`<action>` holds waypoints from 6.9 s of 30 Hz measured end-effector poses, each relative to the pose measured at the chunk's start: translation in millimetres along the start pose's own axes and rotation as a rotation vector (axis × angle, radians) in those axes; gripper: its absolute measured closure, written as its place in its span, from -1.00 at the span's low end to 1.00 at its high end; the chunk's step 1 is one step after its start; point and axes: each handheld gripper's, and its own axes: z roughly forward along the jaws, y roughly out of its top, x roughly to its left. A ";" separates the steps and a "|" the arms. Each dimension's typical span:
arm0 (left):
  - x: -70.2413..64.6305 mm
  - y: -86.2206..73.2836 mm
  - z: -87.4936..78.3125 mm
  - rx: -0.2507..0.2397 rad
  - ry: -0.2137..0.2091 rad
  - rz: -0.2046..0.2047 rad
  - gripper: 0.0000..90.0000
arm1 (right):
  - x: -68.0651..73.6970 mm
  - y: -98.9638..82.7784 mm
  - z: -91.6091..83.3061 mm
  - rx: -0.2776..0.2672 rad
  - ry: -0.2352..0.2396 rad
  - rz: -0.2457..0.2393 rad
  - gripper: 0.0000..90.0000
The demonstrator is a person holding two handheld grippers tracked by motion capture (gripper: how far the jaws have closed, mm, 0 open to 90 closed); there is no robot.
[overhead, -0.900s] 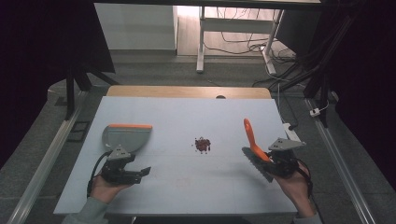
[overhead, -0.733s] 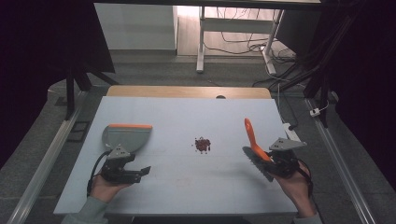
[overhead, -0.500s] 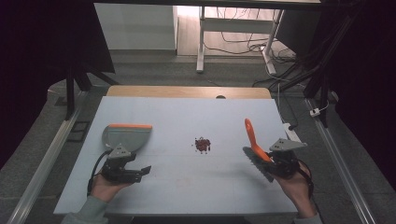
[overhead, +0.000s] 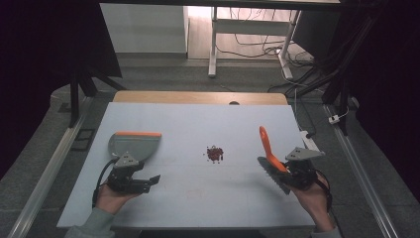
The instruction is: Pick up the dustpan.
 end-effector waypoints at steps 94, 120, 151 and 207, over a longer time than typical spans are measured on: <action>85.8 -3.1 24.7 0.305 0.189 -0.385 0.00 | 10.5 -4.2 10.2 0.071 -0.033 -0.043 0.57; 92.5 -8.4 12.5 0.193 0.166 -0.372 0.37 | 9.6 -4.4 8.6 0.060 -0.032 -0.045 0.57; 91.8 -2.8 -9.1 -0.015 0.015 -0.194 0.38 | 4.5 0.0 5.3 0.019 -0.029 -0.016 0.57; 41.2 20.0 -13.1 0.046 -0.233 0.112 0.37 | 15.0 13.9 10.7 -0.038 0.005 -0.018 0.57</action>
